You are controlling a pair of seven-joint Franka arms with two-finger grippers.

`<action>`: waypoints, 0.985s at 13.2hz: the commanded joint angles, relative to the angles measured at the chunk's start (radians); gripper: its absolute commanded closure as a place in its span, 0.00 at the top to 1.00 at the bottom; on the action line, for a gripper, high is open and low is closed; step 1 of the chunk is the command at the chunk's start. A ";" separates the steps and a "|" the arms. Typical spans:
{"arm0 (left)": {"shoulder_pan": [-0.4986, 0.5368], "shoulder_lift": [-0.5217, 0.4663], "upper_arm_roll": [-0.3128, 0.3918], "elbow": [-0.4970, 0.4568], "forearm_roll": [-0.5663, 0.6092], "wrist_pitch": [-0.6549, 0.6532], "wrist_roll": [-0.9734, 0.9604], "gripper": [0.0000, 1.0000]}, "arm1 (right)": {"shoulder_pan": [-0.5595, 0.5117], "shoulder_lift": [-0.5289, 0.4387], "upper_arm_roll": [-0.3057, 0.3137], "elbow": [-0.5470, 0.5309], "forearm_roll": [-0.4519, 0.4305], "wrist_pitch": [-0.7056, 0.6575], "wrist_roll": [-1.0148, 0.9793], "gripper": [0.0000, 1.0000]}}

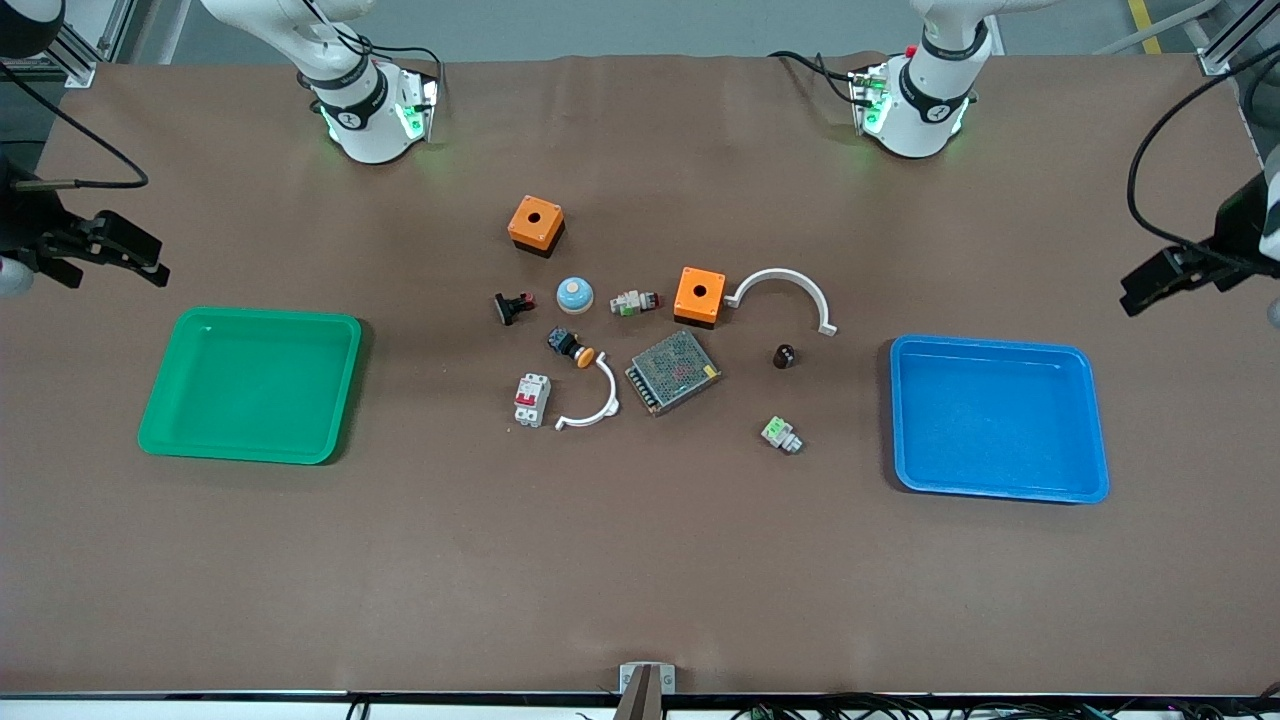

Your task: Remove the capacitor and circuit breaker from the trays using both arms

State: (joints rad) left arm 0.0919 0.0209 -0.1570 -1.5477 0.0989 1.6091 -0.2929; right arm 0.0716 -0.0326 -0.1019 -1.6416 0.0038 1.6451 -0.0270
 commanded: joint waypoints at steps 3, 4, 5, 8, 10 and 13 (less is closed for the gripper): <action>-0.026 -0.073 0.011 -0.075 -0.056 0.000 0.086 1.00 | -0.010 0.028 0.005 0.048 -0.010 -0.014 0.010 1.00; -0.024 -0.082 0.013 -0.078 -0.071 -0.008 0.116 1.00 | -0.010 0.028 0.005 0.048 -0.010 -0.014 0.010 1.00; -0.027 -0.085 0.011 -0.075 -0.071 -0.029 0.148 1.00 | -0.010 0.026 0.005 0.048 -0.008 -0.017 0.010 1.00; -0.026 -0.088 -0.004 -0.069 -0.076 -0.067 0.210 1.00 | -0.009 0.026 0.005 0.061 -0.004 -0.019 0.006 1.00; -0.024 -0.091 -0.018 -0.068 -0.091 -0.092 0.227 1.00 | -0.012 0.028 0.005 0.123 -0.001 -0.080 0.004 1.00; -0.023 -0.105 -0.018 -0.066 -0.102 -0.106 0.230 1.00 | -0.010 0.062 0.005 0.198 -0.002 -0.166 0.004 1.00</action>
State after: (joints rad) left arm 0.0637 -0.0544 -0.1761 -1.5996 0.0200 1.5237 -0.0857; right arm 0.0700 -0.0082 -0.1033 -1.5028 0.0038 1.5168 -0.0263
